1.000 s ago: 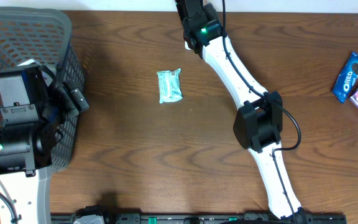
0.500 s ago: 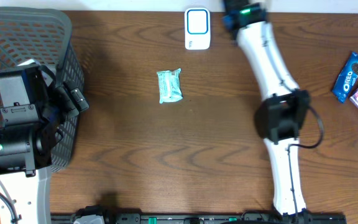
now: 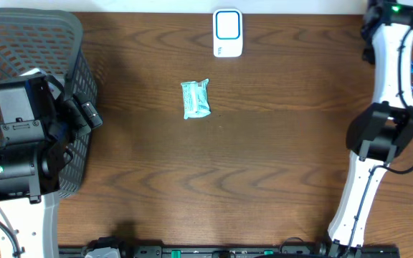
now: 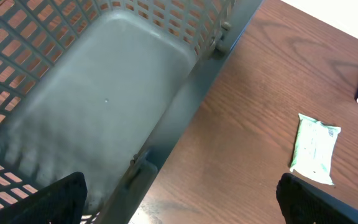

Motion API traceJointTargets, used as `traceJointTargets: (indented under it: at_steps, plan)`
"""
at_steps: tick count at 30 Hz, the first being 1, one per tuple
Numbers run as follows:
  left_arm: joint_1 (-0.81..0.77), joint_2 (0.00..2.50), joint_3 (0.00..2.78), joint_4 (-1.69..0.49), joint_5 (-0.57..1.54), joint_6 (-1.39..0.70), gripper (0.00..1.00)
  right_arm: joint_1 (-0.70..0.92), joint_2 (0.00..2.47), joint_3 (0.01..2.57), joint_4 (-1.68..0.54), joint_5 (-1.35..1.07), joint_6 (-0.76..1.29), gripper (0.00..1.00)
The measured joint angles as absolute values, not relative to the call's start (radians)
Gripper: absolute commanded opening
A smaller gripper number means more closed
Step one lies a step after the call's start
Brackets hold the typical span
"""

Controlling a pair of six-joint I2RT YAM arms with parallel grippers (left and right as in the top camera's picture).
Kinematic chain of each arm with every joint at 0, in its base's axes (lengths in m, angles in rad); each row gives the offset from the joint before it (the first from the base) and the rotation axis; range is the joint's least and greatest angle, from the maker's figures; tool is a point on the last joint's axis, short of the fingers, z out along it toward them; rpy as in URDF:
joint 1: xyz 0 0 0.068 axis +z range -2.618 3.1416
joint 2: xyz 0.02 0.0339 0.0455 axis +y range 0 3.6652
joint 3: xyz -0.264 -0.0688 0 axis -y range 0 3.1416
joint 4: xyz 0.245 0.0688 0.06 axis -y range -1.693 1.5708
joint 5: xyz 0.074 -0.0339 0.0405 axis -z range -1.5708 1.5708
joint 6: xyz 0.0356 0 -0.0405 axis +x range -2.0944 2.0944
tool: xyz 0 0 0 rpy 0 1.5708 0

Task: Scan the item barcode
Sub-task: 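Carry the Kleenex pack to the right edge and release it, then reach the right gripper to the mint-green pack and grasp it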

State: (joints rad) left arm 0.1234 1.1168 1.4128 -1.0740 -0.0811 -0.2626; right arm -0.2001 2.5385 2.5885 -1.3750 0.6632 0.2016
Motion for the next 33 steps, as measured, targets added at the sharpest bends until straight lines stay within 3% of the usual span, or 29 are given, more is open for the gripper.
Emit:
traceJointTargets:
  at_steps: [1, 11, 16, 20, 25, 33]
  plan:
    - [0.123, 1.117, 1.413, -1.074, -0.081, -0.263, 0.98, -0.212, 2.539, 2.589, -1.378, 0.637, 0.202, 0.99]
    - [0.123, 1.117, 1.413, -1.074, -0.081, -0.263, 0.98, -0.219, 2.539, 2.589, -1.425, 0.461, 0.203, 0.99]
    - [0.123, 1.117, 1.413, -1.074, -0.081, -0.263, 0.98, -0.195, 2.539, 2.589, -1.436, 0.146, 0.123, 0.97]
    - [0.123, 1.117, 1.413, -1.074, -0.081, -0.263, 0.98, -0.161, 2.539, 2.589, -1.438, -0.213, 0.083, 0.88]
    - [0.123, 1.117, 1.413, -1.074, -0.081, -0.263, 0.98, -0.07, 2.539, 2.589, -1.439, -0.509, 0.07, 0.93]
    - [0.123, 1.117, 1.413, -1.074, -0.081, -0.263, 0.98, 0.193, 2.539, 2.589, -1.366, -0.627, 0.113, 0.88]
